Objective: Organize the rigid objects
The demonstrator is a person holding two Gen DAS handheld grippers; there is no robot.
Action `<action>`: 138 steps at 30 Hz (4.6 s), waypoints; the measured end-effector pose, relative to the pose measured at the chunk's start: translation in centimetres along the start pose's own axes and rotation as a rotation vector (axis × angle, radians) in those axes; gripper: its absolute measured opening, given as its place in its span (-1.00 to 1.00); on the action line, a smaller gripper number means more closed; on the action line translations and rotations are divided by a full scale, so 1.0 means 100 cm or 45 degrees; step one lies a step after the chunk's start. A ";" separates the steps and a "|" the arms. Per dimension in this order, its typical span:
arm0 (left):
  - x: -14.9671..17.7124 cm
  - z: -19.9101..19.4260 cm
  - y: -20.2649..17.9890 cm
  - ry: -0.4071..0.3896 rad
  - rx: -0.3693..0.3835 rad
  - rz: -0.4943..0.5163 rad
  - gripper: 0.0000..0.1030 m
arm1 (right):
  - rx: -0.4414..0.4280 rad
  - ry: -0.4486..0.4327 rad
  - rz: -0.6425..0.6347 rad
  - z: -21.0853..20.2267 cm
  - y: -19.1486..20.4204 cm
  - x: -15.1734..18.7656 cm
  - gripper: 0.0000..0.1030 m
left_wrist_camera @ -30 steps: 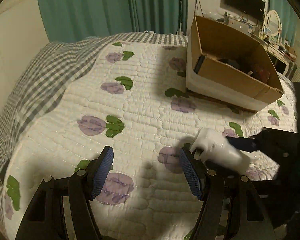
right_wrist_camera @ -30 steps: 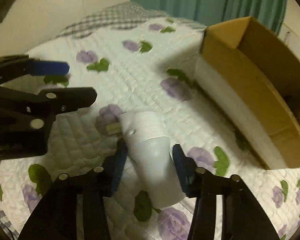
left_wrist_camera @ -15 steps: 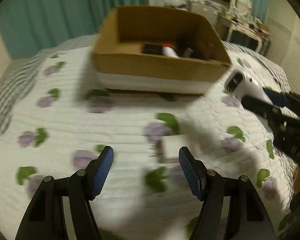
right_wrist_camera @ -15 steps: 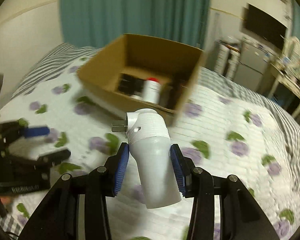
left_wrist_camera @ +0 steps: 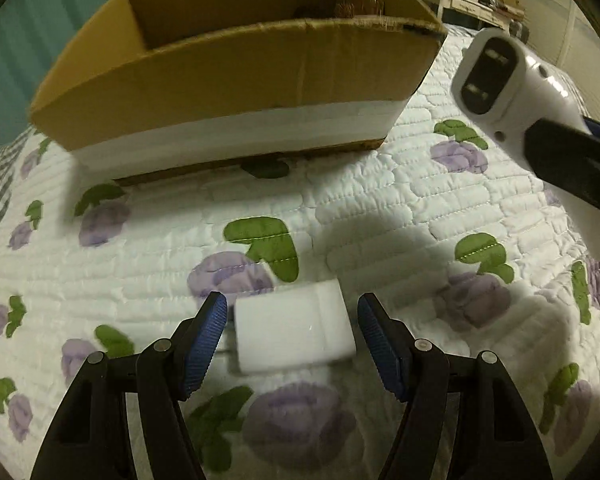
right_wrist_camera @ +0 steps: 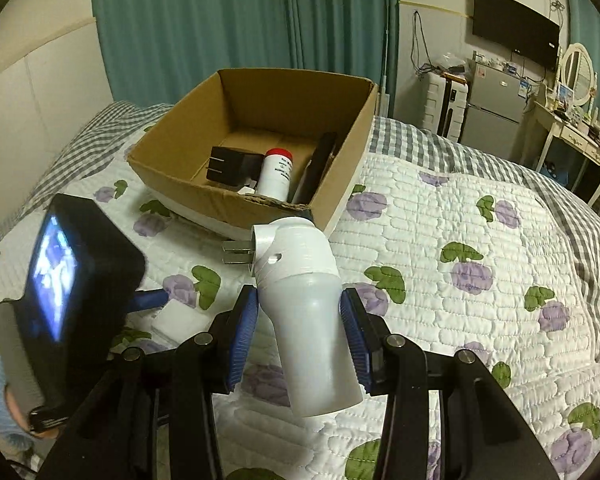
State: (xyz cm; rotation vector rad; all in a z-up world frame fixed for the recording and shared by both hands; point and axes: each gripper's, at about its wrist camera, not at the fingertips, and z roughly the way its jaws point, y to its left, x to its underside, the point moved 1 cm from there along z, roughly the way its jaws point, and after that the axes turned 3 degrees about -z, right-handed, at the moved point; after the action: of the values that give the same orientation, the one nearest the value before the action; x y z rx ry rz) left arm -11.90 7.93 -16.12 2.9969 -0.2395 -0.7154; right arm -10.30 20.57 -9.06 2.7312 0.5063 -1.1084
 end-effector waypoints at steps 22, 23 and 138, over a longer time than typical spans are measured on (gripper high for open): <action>0.001 -0.087 0.019 -0.255 0.110 -0.003 -0.91 | 0.107 0.010 -0.002 -0.024 0.006 0.000 -0.18; 0.000 -0.085 0.020 -0.245 0.118 0.000 -0.91 | 0.109 0.008 0.000 -0.025 0.007 0.000 -0.17; -0.037 -0.204 0.097 -1.032 -0.088 -0.184 0.56 | 0.386 -0.601 0.127 -0.109 0.044 -0.075 1.00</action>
State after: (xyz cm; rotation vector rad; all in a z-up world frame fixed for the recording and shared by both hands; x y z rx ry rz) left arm -7.28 -0.72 4.53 2.5022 -0.0166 -1.8685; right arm -6.67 17.44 4.09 2.5473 0.1398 -1.8550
